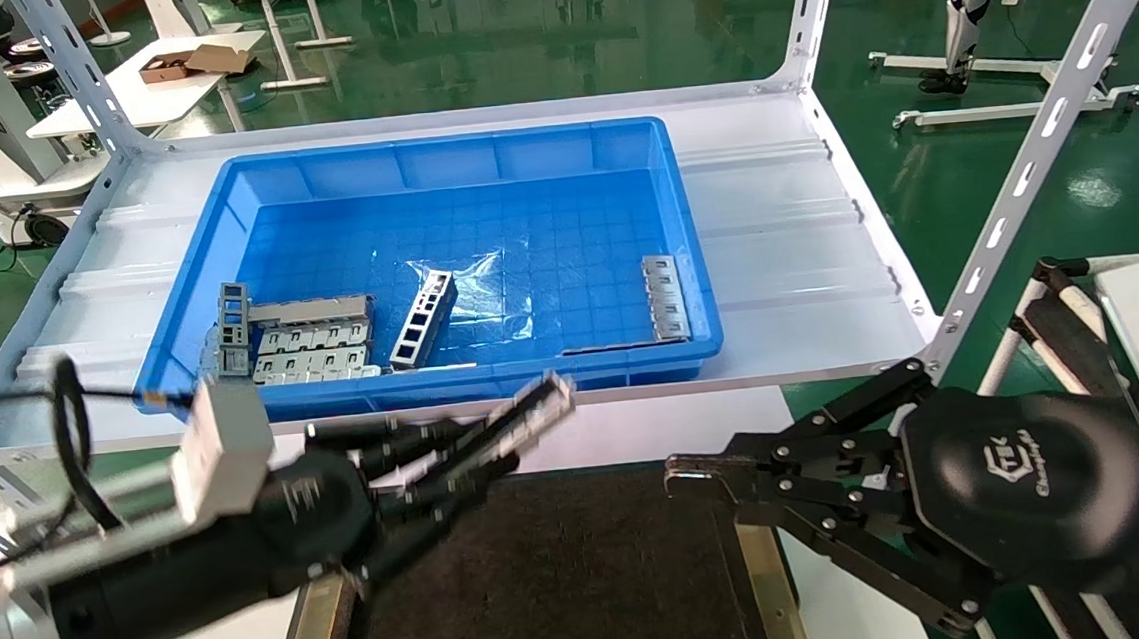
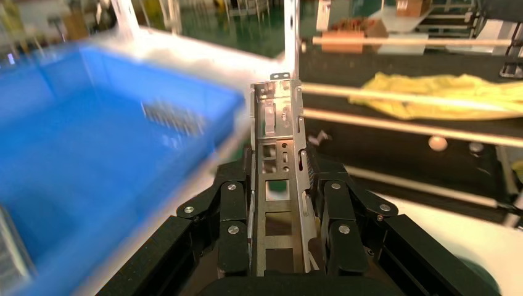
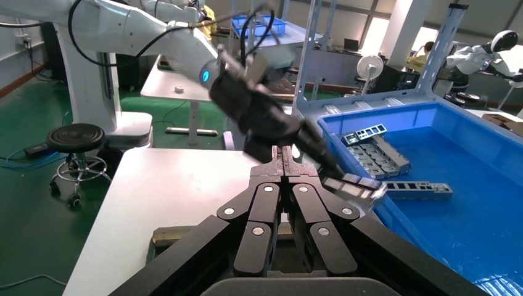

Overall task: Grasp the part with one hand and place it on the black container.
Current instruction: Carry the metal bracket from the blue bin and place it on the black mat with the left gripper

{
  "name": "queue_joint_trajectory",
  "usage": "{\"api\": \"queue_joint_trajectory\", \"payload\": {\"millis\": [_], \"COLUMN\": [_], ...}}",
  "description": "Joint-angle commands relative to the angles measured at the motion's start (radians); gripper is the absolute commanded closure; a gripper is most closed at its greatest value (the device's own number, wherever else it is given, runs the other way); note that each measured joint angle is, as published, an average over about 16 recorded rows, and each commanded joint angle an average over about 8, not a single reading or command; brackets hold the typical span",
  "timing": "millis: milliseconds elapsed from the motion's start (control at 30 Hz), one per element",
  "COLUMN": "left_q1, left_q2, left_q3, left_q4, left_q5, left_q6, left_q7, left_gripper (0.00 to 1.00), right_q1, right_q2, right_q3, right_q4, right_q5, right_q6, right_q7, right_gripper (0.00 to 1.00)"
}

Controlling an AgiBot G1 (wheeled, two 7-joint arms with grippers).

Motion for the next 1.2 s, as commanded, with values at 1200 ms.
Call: {"api": "queue_joint_trajectory", "payload": {"millis": [1200], "left_q1": [0.044], "left_q2": [0.572], "left_q3": [0.515], "left_q4": [0.217], "left_q5": [-0.163], "left_q6": [-1.166], "left_q7": [-0.302], "left_gripper": [1.0], "right_q1": [0.0], "right_q2": [0.0], "right_q3": [0.0], "right_q4": [0.0], "right_q5": [0.0], "right_q6": [0.0], "right_q7": [0.0], "right_gripper": [1.0]}}
